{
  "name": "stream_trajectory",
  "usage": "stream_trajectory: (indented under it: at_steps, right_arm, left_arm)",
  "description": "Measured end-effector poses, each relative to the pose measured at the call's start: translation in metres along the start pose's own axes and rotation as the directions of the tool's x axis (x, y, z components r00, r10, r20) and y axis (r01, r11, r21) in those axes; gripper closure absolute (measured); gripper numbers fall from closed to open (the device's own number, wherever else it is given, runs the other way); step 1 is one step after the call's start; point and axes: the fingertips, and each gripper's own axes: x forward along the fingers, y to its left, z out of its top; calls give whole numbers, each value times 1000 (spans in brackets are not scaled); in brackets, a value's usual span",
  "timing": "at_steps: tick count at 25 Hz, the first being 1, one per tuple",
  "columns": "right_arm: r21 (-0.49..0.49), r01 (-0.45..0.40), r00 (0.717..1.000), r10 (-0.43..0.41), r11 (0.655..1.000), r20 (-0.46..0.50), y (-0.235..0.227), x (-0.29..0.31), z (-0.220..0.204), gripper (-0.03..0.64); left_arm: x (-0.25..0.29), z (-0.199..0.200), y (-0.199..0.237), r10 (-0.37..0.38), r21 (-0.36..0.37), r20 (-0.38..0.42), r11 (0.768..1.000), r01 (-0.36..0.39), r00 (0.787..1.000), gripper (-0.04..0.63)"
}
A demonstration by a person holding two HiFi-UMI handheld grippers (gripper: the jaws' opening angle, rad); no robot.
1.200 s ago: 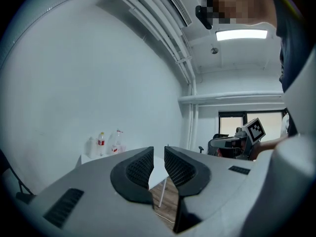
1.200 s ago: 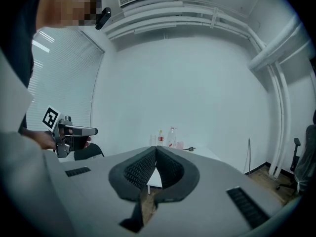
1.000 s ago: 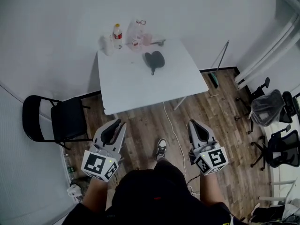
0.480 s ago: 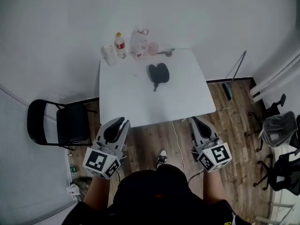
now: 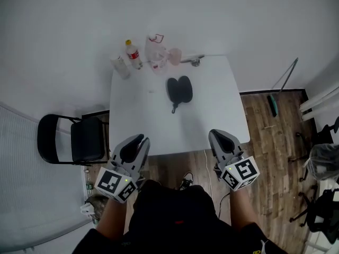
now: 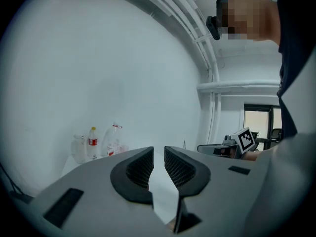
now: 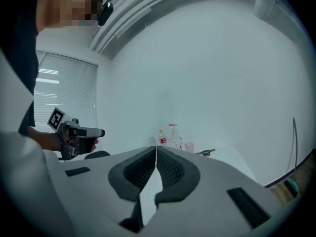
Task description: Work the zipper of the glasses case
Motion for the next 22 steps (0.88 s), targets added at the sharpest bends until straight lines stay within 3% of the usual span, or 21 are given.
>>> stream_trajectory:
  at_steps: [4, 7, 8, 10, 14, 19, 22]
  right_arm:
    - [5, 17, 998, -17, 1000, -52, -30, 31, -10, 595]
    - [-49, 49, 994, -53, 998, -93, -40, 58, -11, 592]
    - [-68, 57, 992, -64, 996, -112, -42, 67, -13, 574]
    - [-75, 68, 983, -79, 995, -166, -47, 86, -22, 464]
    - [-65, 125, 950, -138, 990, -280, -66, 134, -55, 411]
    - [-42, 226, 898, -225, 973, -377, -107, 196, -95, 402]
    - [-105, 263, 860, -283, 959, -425, -132, 228, -118, 405]
  left_arm:
    - [29, 0, 12, -1, 3, -6, 1000, 1, 1000, 511]
    - [46, -2, 25, -48, 17, -15, 999, 48, 999, 511]
    - [51, -4, 29, -64, 25, -19, 998, 65, 998, 511]
    - [59, -6, 39, -88, 32, -22, 996, 89, 996, 511]
    - [68, -9, 67, -110, 47, -35, 993, 111, 993, 511]
    - [69, -27, 90, -127, 42, -81, 991, 131, 989, 511]
    - [68, -33, 103, -121, 15, -81, 992, 123, 989, 511]
